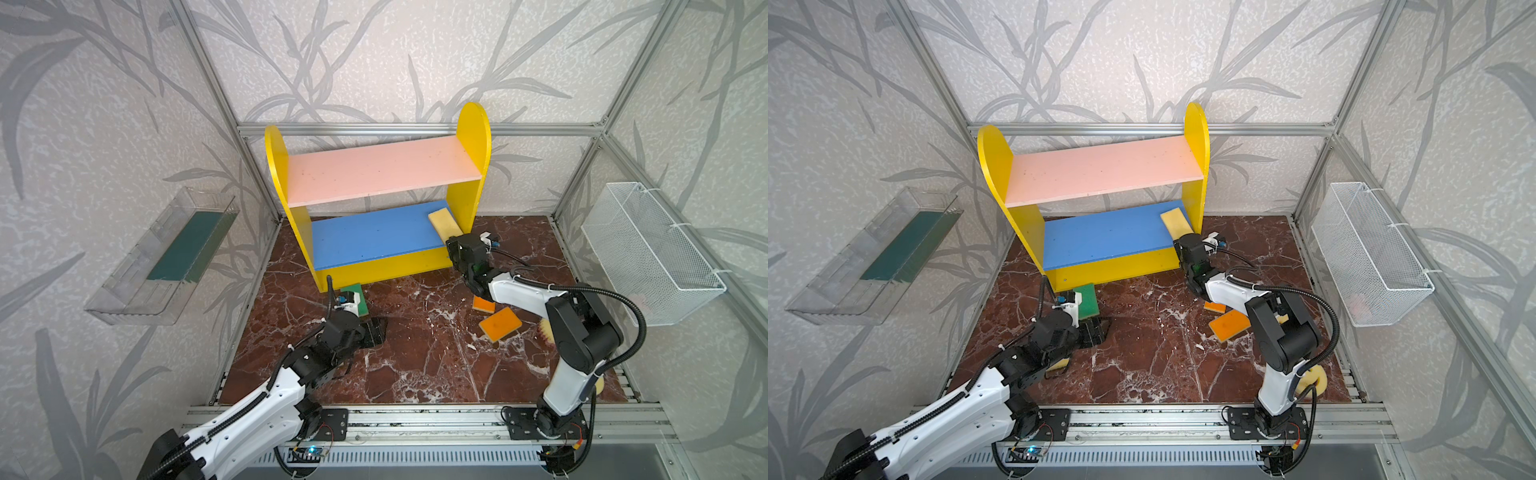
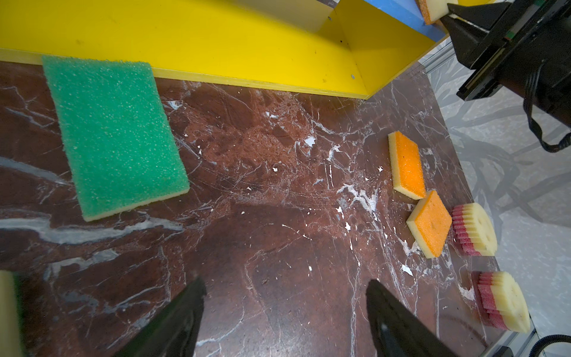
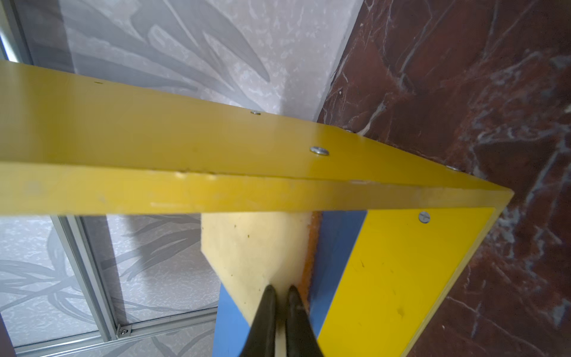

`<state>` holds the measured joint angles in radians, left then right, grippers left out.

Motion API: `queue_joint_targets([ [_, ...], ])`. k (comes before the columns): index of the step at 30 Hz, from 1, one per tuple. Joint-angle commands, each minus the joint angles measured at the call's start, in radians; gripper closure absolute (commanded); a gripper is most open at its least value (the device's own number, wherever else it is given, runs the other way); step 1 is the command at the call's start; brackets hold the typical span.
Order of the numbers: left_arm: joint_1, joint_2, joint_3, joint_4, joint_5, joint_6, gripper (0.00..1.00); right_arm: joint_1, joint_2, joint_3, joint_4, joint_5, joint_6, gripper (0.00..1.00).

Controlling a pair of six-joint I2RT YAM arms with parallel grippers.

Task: Place and organize the cleaning sponges onto the shelf
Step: 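Lower the pale yellow sponge onto the blue shelf and open the right gripper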

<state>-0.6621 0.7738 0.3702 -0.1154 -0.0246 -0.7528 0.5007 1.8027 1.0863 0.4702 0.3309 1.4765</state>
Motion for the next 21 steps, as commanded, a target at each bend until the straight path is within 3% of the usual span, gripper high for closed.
queue_joint_targets([
  [1, -0.004, -0.006, -0.009, 0.006, -0.02, -0.005, 0.17, -0.01, 0.022, 0.026, 0.038, -0.012, 0.002, 0.79],
  [8, -0.004, -0.012, -0.011, 0.0, -0.028, -0.005, 0.17, -0.014, 0.029, 0.034, 0.048, -0.024, 0.001, 0.72],
  [21, -0.01, -0.008, 0.033, -0.031, -0.017, 0.025, 0.11, -0.015, -0.088, -0.066, 0.058, -0.091, -0.067, 0.4],
])
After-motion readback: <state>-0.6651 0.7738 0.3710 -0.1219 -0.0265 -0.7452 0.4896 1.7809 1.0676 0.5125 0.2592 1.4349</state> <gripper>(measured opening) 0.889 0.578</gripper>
